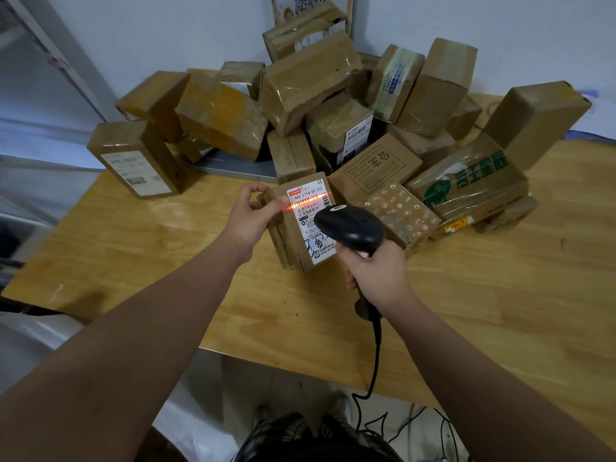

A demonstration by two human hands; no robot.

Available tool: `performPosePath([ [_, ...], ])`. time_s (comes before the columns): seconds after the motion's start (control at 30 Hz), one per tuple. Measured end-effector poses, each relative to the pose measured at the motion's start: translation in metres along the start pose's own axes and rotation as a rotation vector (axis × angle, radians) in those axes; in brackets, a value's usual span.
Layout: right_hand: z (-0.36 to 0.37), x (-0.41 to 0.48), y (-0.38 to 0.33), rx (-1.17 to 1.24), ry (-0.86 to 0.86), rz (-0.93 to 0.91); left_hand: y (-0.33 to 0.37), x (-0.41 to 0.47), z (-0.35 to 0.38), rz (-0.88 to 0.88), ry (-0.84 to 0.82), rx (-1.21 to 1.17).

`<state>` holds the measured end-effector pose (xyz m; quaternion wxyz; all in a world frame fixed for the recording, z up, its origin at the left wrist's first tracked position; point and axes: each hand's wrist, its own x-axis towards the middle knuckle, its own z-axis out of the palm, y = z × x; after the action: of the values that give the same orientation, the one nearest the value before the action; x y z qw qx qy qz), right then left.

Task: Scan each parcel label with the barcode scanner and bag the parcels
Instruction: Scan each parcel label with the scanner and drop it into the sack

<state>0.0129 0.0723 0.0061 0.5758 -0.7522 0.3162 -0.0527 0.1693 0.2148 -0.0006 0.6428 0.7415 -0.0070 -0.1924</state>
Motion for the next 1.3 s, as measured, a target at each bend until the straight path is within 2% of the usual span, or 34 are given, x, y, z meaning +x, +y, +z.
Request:
performPosePath([
  [0.67,0.0,-0.002,-0.001,-0.007,-0.016,0.014,-0.001,-0.003,0.002,0.013,0.023,0.007],
  [0.8,-0.003,-0.004,-0.002,0.02,0.01,0.01,-0.001,-0.003,0.003,0.09,0.032,0.062],
  [1.0,-0.009,-0.014,-0.002,0.026,0.05,-0.095,0.002,0.0,-0.002,0.178,0.069,0.091],
  [1.3,-0.015,-0.018,0.002,0.079,0.042,-0.069,0.01,0.003,-0.007,0.114,0.109,0.002],
])
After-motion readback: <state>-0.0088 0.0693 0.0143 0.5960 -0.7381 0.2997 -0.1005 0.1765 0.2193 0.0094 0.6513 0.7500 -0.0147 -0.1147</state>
